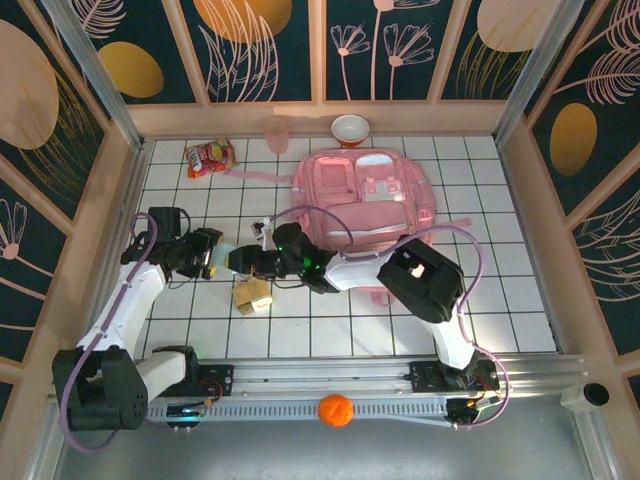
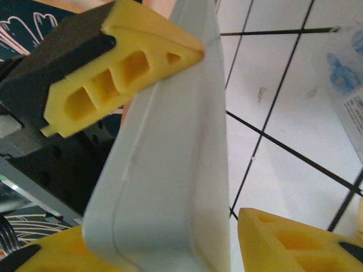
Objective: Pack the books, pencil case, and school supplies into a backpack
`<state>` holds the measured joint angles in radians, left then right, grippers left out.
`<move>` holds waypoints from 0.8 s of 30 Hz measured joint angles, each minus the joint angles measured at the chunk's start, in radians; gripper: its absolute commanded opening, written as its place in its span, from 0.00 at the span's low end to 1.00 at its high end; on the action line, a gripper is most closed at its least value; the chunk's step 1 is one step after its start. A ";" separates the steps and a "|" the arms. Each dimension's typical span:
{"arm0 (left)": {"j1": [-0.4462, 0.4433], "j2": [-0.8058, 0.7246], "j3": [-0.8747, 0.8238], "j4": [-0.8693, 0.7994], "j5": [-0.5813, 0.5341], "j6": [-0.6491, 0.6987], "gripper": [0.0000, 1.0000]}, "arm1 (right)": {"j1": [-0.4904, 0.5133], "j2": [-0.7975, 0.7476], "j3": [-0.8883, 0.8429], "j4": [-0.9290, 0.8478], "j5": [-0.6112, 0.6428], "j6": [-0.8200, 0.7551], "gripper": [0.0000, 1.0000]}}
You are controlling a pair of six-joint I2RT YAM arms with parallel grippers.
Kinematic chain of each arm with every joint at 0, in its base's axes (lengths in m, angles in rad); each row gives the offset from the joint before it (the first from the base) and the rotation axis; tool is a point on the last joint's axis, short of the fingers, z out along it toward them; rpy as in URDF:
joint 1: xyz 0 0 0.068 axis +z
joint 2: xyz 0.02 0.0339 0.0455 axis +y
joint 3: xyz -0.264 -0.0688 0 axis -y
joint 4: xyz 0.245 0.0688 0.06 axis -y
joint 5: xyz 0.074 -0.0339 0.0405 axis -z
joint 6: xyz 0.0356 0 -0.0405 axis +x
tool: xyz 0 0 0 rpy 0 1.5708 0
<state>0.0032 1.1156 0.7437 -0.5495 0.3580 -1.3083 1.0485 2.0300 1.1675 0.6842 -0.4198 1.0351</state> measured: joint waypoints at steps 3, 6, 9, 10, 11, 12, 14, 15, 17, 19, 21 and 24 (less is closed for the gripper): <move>0.000 -0.003 -0.011 0.016 -0.001 -0.012 0.52 | -0.002 0.016 0.012 0.007 -0.001 -0.001 0.38; 0.000 -0.003 -0.025 0.023 -0.014 -0.027 0.53 | -0.002 0.026 0.014 0.008 -0.002 -0.013 0.34; 0.000 -0.003 -0.034 0.023 -0.020 -0.033 0.59 | -0.001 0.031 0.014 0.005 -0.002 -0.032 0.27; 0.000 -0.003 -0.035 0.024 -0.020 -0.034 0.60 | -0.001 0.031 0.014 0.004 -0.001 -0.034 0.25; 0.000 -0.003 -0.035 0.024 -0.020 -0.036 0.63 | -0.001 0.031 0.014 0.002 -0.001 -0.035 0.24; 0.000 -0.003 -0.037 0.027 -0.020 -0.037 0.66 | -0.001 0.031 0.014 0.001 -0.001 -0.039 0.23; 0.000 -0.003 -0.041 0.034 -0.016 -0.039 0.76 | -0.001 0.031 0.013 0.000 0.000 -0.039 0.22; 0.000 -0.004 -0.043 0.042 -0.008 -0.042 0.82 | -0.001 0.031 0.011 0.000 0.002 -0.031 0.22; -0.001 -0.004 -0.047 0.056 0.003 -0.046 0.97 | -0.004 0.027 0.001 0.008 0.007 -0.026 0.21; -0.004 -0.004 -0.047 0.066 0.002 -0.039 0.99 | -0.009 0.012 -0.029 0.011 0.014 -0.023 0.21; -0.004 -0.005 -0.047 0.076 -0.007 -0.027 0.99 | -0.017 -0.016 -0.076 0.012 0.026 -0.023 0.20; -0.004 -0.005 -0.047 0.087 -0.035 -0.005 0.99 | -0.036 -0.069 -0.150 0.011 0.042 -0.023 0.20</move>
<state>-0.0006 1.1110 0.6964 -0.4625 0.3233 -1.3136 1.0122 1.9606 1.0180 0.6956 -0.3782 1.0126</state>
